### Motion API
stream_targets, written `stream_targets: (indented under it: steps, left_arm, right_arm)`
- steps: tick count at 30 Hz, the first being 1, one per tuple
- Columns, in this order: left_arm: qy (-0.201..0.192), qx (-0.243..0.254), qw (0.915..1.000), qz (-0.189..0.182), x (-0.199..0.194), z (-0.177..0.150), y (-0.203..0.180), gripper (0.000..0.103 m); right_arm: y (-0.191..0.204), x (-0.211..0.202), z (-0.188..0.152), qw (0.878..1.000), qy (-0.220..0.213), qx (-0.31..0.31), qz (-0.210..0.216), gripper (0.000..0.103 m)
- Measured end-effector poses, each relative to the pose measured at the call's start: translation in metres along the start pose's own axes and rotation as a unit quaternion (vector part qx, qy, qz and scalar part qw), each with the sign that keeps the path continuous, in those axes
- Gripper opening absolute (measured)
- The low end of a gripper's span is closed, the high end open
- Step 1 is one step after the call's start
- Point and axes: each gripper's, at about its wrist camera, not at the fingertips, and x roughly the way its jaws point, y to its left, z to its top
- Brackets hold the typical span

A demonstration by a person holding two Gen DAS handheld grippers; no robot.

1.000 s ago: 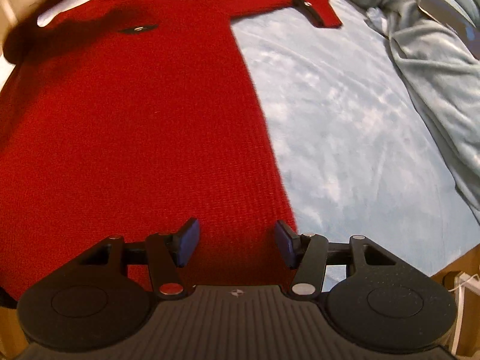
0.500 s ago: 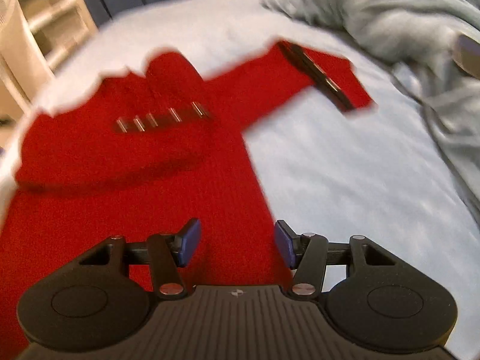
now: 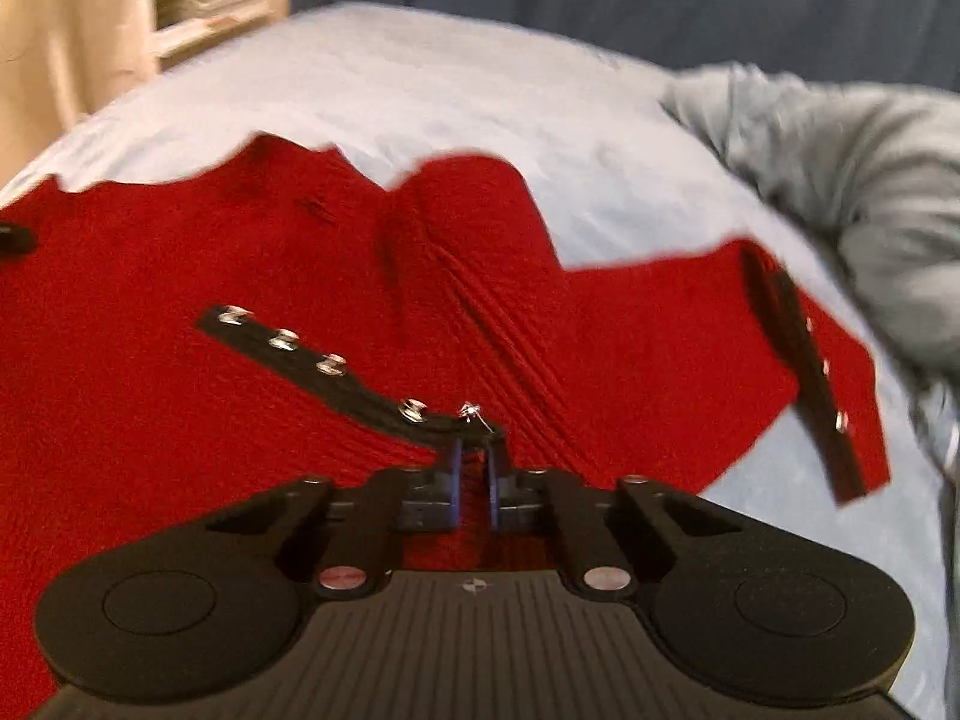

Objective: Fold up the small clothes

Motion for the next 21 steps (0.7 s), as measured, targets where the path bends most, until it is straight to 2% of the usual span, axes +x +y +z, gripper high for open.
stream_targets:
  steps: [4, 6, 8, 10, 12, 14, 15, 16, 17, 18, 19, 20, 21]
  left_arm:
    - [-0.017, 0.001, 0.9997, -0.015, -0.004, -0.001, -0.001, 0.020]
    - [-0.031, -0.004, 0.9991, -0.028, -0.012, -0.005, -0.001, 0.024]
    - [-0.038, 0.000, 0.9992, -0.014, -0.019, -0.009, -0.001, 0.037]
    - [-0.042, 0.011, 0.9989, 0.015, -0.021, -0.011, -0.002, 0.064]
    - [-0.043, 0.015, 0.9982, 0.038, -0.022, -0.013, -0.003, 0.080]
    - [-0.048, 0.023, 0.9976, 0.045, -0.028, -0.013, -0.004, 0.085]
    - [-0.048, 0.028, 0.9975, 0.043, -0.032, -0.013, -0.004, 0.085]
    - [-0.047, 0.031, 0.9976, 0.040, -0.035, -0.013, -0.003, 0.085]
    - [-0.049, 0.033, 0.9976, 0.036, -0.039, -0.014, -0.002, 0.085]
    - [-0.050, 0.034, 0.9976, 0.034, -0.043, -0.015, -0.001, 0.085]
    - [-0.053, 0.032, 0.9976, 0.032, -0.048, -0.018, 0.000, 0.085]
    - [-0.056, 0.027, 0.9977, 0.028, -0.053, -0.020, 0.002, 0.085]
    - [-0.056, 0.018, 0.9980, 0.023, -0.058, -0.023, 0.003, 0.085]
  right_arm:
    - [-0.011, -0.030, 0.025, 0.996, -0.086, 0.014, 0.001, 0.005]
    - [-0.017, -0.032, 0.040, 0.994, -0.109, 0.023, 0.001, 0.005]
    - [-0.024, -0.016, 0.046, 0.996, -0.087, 0.032, -0.001, 0.005]
    - [-0.028, 0.025, 0.039, 0.999, -0.024, 0.037, -0.007, 0.006]
    - [-0.028, 0.053, 0.023, 0.999, 0.023, 0.035, -0.010, 0.009]
    - [-0.041, 0.042, 0.016, 0.997, -0.004, 0.079, 0.016, 0.013]
    - [-0.053, 0.032, 0.014, 0.993, -0.009, 0.116, 0.033, 0.020]
    - [-0.069, 0.018, 0.008, 0.987, -0.021, 0.156, 0.043, 0.035]
    - [-0.086, 0.003, 0.001, 0.981, -0.045, 0.184, 0.034, 0.043]
    - [-0.104, -0.010, -0.007, 0.979, -0.071, 0.191, -0.003, 0.053]
    - [-0.120, -0.017, -0.014, 0.979, -0.081, 0.174, -0.061, 0.059]
    - [-0.132, -0.018, -0.018, 0.980, -0.075, 0.150, -0.106, 0.060]
    - [-0.150, -0.012, -0.024, 0.980, -0.051, 0.115, -0.152, 0.063]
